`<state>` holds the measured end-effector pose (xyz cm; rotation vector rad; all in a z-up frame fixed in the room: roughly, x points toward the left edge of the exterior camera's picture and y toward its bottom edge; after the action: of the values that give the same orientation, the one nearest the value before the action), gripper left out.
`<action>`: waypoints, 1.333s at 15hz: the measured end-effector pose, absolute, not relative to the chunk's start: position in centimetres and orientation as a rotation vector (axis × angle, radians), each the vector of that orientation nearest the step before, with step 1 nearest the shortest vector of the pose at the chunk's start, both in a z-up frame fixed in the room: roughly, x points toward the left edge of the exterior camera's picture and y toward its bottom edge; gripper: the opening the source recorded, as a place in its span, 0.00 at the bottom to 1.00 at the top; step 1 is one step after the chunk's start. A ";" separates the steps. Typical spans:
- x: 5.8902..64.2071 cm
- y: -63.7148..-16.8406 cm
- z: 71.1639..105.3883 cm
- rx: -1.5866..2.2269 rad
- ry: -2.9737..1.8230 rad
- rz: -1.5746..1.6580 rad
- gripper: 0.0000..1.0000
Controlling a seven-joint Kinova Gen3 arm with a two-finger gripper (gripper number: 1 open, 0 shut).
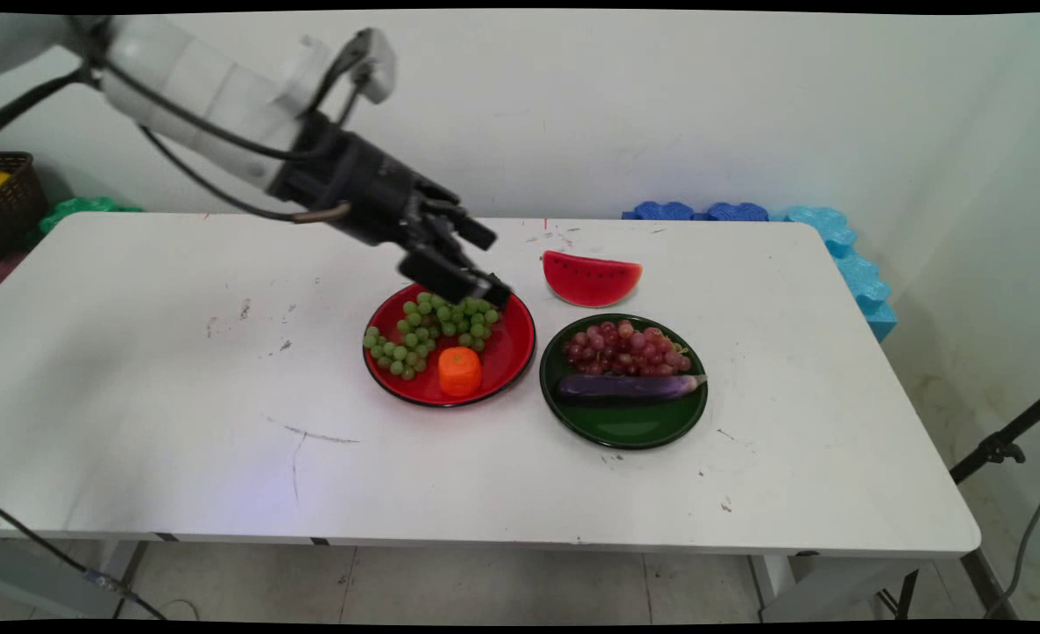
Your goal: Pick up the eggplant from the green plate
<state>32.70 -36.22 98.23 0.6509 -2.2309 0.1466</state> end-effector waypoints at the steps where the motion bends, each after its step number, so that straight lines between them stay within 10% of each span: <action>1: 31.5 -36.6 98.1 0.651 -2.239 0.146 1.00; 20: 16.8 -43.6 86.6 0.653 -2.497 0.136 1.00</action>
<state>16.84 -43.63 86.57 0.6535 -2.4972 0.1359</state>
